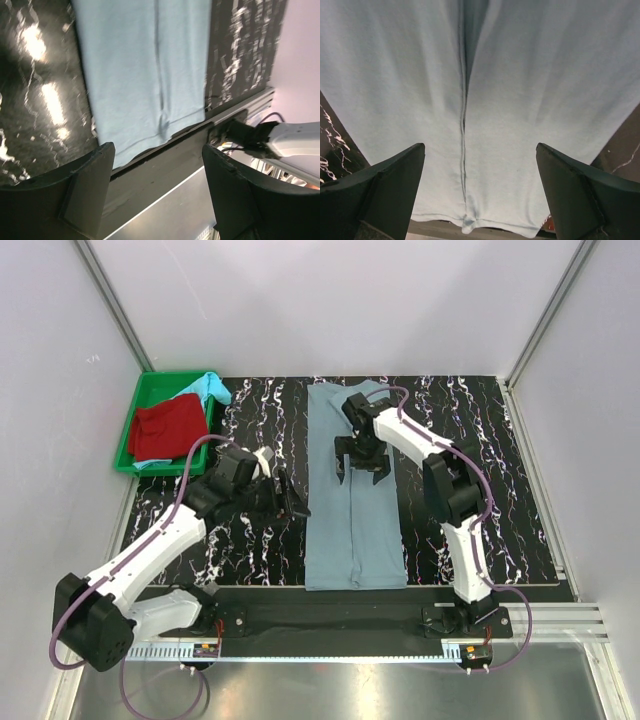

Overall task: Fold and stack the t-shirts
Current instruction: Fold the tshirt

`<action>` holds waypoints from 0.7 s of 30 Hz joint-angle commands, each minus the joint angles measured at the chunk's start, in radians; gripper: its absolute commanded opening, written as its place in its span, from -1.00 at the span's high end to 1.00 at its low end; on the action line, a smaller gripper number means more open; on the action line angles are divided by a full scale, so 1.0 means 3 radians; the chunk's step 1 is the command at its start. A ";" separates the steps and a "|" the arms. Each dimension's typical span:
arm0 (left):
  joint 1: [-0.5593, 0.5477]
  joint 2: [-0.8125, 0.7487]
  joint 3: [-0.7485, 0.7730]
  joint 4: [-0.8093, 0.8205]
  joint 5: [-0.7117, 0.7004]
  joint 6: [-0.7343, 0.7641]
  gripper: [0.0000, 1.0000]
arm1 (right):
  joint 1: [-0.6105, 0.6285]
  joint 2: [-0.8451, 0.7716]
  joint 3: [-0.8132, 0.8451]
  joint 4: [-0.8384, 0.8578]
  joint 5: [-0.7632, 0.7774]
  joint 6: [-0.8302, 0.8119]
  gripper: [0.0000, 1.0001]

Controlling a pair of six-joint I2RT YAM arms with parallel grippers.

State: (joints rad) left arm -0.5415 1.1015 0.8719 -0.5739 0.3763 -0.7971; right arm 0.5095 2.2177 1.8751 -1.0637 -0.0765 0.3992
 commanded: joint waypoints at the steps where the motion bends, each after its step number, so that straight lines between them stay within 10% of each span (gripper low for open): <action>1: 0.0036 -0.0036 -0.0109 -0.0004 0.0141 0.0080 -0.50 | 0.0040 0.0068 0.0085 0.0202 0.0076 0.0060 -1.00; 11: 0.0113 -0.0123 -0.0319 -0.0040 0.0315 0.0116 -0.51 | 0.0040 0.0375 0.0509 0.0023 0.0199 0.0091 -0.99; 21: -0.0117 -0.0154 -0.0932 0.0510 0.0515 -0.0221 -0.39 | 0.0035 -0.1672 -0.1156 0.0048 0.0184 0.0075 -0.99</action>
State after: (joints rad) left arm -0.5400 1.0714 0.6365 -0.5434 0.4709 -0.8082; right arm 0.5140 1.9644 1.6466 -1.0409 -0.0032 0.4095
